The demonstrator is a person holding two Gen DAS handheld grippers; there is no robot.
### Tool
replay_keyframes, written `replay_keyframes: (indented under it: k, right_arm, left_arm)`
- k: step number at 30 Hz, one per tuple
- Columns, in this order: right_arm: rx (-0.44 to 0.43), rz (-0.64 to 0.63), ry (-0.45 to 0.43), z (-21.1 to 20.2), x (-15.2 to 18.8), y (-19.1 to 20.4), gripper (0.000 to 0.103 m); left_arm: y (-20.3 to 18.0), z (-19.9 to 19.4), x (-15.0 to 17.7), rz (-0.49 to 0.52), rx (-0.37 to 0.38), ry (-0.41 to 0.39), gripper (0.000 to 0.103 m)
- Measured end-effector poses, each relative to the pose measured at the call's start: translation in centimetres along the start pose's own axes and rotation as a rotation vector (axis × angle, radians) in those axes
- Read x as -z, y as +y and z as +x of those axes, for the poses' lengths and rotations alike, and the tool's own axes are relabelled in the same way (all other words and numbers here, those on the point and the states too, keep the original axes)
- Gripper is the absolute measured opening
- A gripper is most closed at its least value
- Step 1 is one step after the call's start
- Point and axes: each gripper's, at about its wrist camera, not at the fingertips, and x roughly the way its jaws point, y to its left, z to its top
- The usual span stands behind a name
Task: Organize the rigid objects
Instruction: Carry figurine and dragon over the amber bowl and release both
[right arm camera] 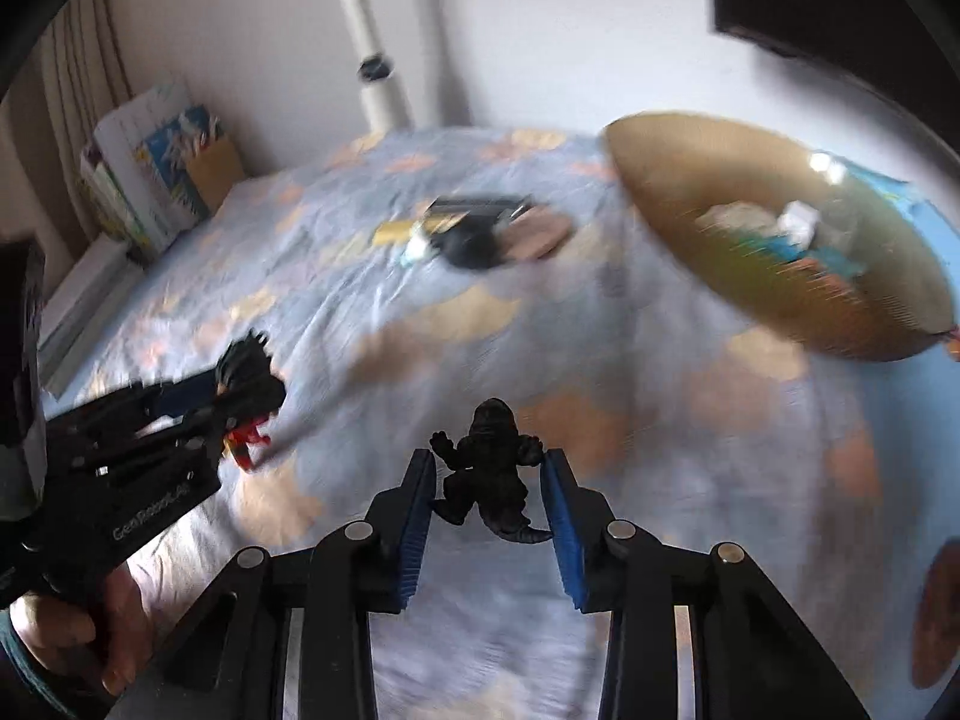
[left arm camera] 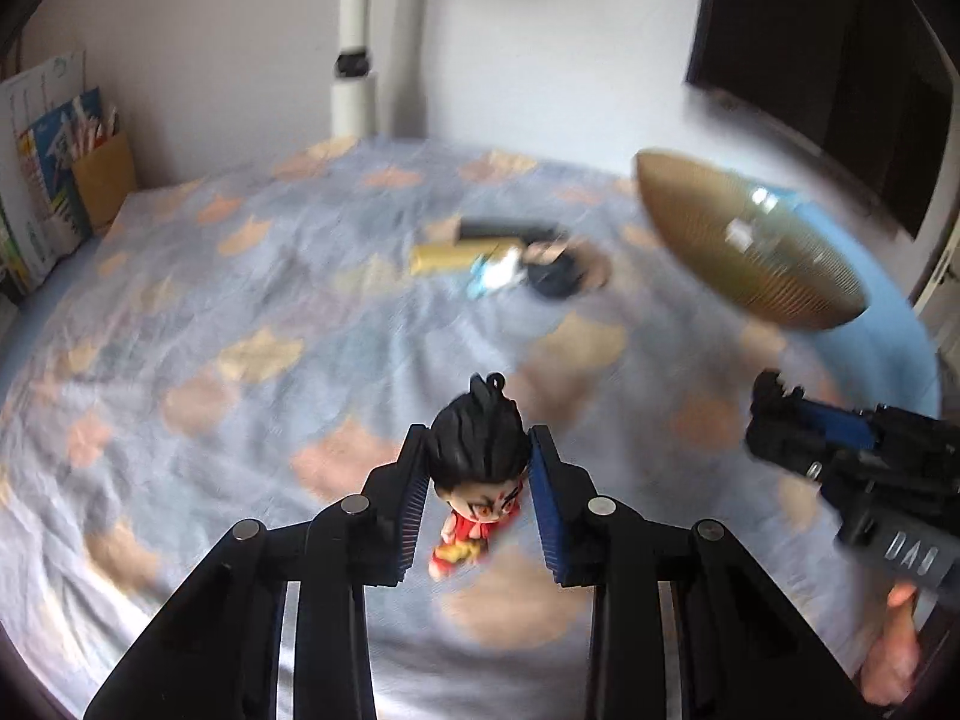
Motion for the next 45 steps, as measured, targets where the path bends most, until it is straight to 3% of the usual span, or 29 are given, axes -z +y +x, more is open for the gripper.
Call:
replay_keyframes:
  k: [4, 8, 15, 24, 25, 27, 28, 29, 30, 31, 33, 36, 39, 45]
  right_arm:
    - [0.025, 0.046, -0.12, -5.0, -2.4, -2.9, 0.035]
    - [0.12, 0.101, -0.209, -8.6, -4.3, -6.6, 0.035]
    - [0.302, 0.233, -0.199, -9.0, -7.1, -13.5, 0.035]
    - [0.338, 0.302, -0.148, -6.1, -7.3, -17.1, 0.035]
    - [0.34, 0.31, -0.141, -5.8, -7.3, -17.5, 0.035]
    - [0.328, 0.329, -0.144, -5.7, -7.5, -18.2, 0.035]
    - [0.315, 0.338, -0.15, -5.8, -7.5, -18.5, 0.036]
    - [0.291, 0.344, -0.155, -5.9, -7.7, -18.8, 0.036]
    - [0.263, 0.354, -0.157, -6.2, -7.8, -19.2, 0.039]
    - [0.252, 0.364, -0.16, -6.6, -7.8, -19.4, 0.052]
    - [0.252, 0.384, -0.185, -7.9, -7.3, -19.6, 0.068]
    - [0.277, 0.376, -0.222, -9.7, -6.8, -18.7, 0.068]
    - [0.223, 0.364, -0.224, -10.7, -6.7, -16.8, 0.068]
    - [0.092, 0.198, -0.204, -10.0, -7.0, -8.1, 0.075]
  left_arm:
    - [-1.5, -2.2, -2.6, -0.048, 0.124, -0.112, 0.029]
    - [-3.9, -2.3, -5.5, -0.074, 0.226, -0.155, 0.029]
    - [-9.4, -0.7, -11.7, 0.014, 0.306, -0.197, 0.029]
    - [-14.8, 5.6, -13.6, 0.084, 0.296, -0.116, 0.029]
    - [-15.1, 6.0, -13.7, 0.094, 0.299, -0.113, 0.031]
    - [-15.2, 6.1, -13.7, 0.116, 0.331, -0.108, 0.048]
    - [-15.2, 5.8, -13.7, 0.14, 0.356, -0.096, 0.064]
    - [-14.8, 5.3, -13.6, 0.147, 0.368, -0.101, 0.079]
    - [-14.2, 4.8, -13.4, 0.146, 0.378, -0.118, 0.083]
    - [-13.3, 4.0, -13.1, 0.138, 0.381, -0.144, 0.085]
    - [-11.0, 2.5, -12.7, 0.104, 0.36, -0.176, 0.085]
    - [-6.6, 0.5, -12.2, 0.011, 0.331, -0.185, 0.085]
    - [-1.8, -1.7, -11.3, -0.083, 0.27, -0.202, 0.085]
    - [5.6, -4.3, -6.9, -0.207, 0.104, -0.203, 0.085]
